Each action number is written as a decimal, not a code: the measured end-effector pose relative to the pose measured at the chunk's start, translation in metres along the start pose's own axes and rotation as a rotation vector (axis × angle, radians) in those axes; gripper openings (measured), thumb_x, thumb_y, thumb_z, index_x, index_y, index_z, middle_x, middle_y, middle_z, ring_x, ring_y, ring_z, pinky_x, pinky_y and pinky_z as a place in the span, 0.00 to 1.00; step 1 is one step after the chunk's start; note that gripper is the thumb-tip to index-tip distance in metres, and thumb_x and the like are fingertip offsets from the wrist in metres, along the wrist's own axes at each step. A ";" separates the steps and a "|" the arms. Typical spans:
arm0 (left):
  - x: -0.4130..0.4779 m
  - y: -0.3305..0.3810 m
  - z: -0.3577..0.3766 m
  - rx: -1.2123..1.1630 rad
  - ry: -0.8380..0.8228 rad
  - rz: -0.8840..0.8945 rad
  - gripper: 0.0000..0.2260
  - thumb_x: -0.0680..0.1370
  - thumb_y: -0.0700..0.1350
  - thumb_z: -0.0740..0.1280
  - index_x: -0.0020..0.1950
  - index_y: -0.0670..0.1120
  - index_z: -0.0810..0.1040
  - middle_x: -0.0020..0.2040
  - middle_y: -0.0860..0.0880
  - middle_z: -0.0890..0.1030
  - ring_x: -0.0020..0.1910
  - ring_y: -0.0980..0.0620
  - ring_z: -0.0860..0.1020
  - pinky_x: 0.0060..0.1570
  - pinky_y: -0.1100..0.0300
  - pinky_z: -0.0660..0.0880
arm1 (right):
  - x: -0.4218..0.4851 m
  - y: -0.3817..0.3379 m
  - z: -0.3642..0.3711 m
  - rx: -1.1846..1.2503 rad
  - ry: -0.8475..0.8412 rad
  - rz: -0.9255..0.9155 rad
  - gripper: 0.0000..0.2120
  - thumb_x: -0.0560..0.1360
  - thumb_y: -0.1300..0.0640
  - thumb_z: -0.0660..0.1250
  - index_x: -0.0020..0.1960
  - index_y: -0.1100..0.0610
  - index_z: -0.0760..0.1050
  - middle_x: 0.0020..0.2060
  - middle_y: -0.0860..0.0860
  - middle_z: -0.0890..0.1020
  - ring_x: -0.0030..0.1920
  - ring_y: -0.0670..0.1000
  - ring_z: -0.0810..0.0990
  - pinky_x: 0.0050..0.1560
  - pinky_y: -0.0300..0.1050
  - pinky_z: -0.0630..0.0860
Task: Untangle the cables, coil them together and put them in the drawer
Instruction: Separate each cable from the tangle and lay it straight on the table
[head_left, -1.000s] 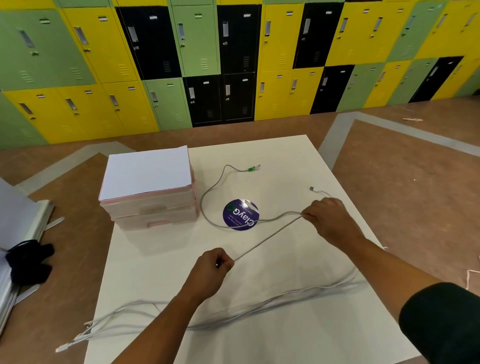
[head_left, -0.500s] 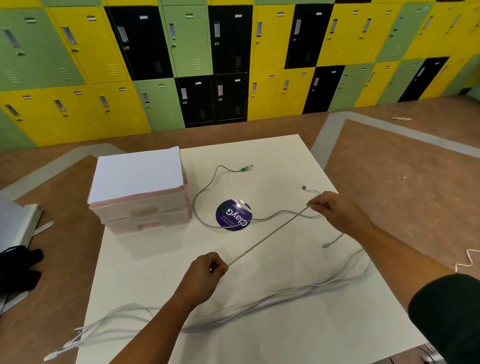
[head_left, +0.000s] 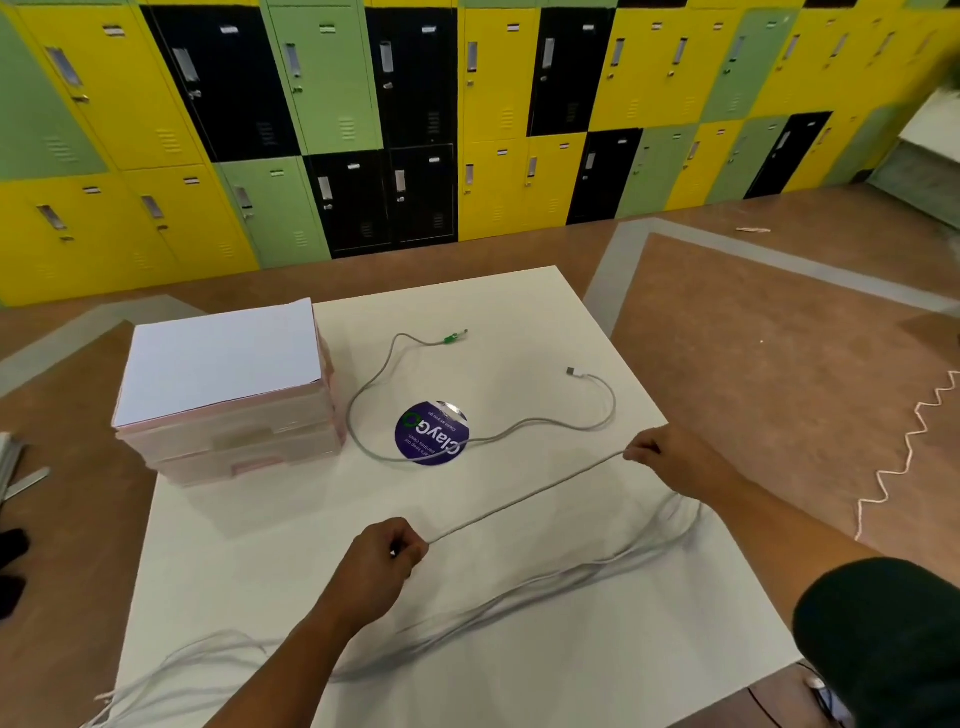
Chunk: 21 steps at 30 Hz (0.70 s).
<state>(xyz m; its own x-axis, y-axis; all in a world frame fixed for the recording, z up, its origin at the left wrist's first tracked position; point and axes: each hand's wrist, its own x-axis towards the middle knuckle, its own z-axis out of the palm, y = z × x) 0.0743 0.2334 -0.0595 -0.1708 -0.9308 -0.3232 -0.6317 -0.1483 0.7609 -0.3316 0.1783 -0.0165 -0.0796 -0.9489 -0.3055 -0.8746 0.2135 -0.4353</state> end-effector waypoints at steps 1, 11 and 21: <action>0.001 -0.001 -0.002 -0.003 0.009 0.000 0.10 0.80 0.43 0.68 0.38 0.47 0.77 0.33 0.50 0.80 0.31 0.58 0.76 0.35 0.66 0.72 | -0.001 0.004 0.001 0.019 -0.011 -0.012 0.08 0.80 0.56 0.66 0.44 0.51 0.82 0.32 0.45 0.79 0.35 0.50 0.77 0.35 0.39 0.67; 0.001 -0.007 -0.003 0.011 -0.020 0.003 0.09 0.80 0.44 0.68 0.39 0.47 0.79 0.35 0.50 0.81 0.33 0.55 0.78 0.41 0.59 0.76 | -0.011 0.030 -0.002 -0.096 0.076 0.053 0.05 0.77 0.59 0.69 0.49 0.56 0.84 0.45 0.47 0.83 0.45 0.47 0.79 0.43 0.39 0.71; -0.006 -0.023 -0.004 0.004 -0.030 -0.007 0.11 0.79 0.43 0.69 0.37 0.46 0.77 0.33 0.50 0.80 0.31 0.57 0.75 0.40 0.57 0.75 | -0.013 0.060 -0.006 -0.319 0.031 -0.016 0.10 0.79 0.60 0.65 0.55 0.51 0.83 0.49 0.44 0.81 0.52 0.47 0.76 0.43 0.32 0.63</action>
<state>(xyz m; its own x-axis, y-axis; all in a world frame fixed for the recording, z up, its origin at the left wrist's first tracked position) 0.0932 0.2409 -0.0729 -0.1891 -0.9194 -0.3448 -0.6360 -0.1528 0.7564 -0.3858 0.2015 -0.0332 -0.0751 -0.9591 -0.2728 -0.9814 0.1196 -0.1504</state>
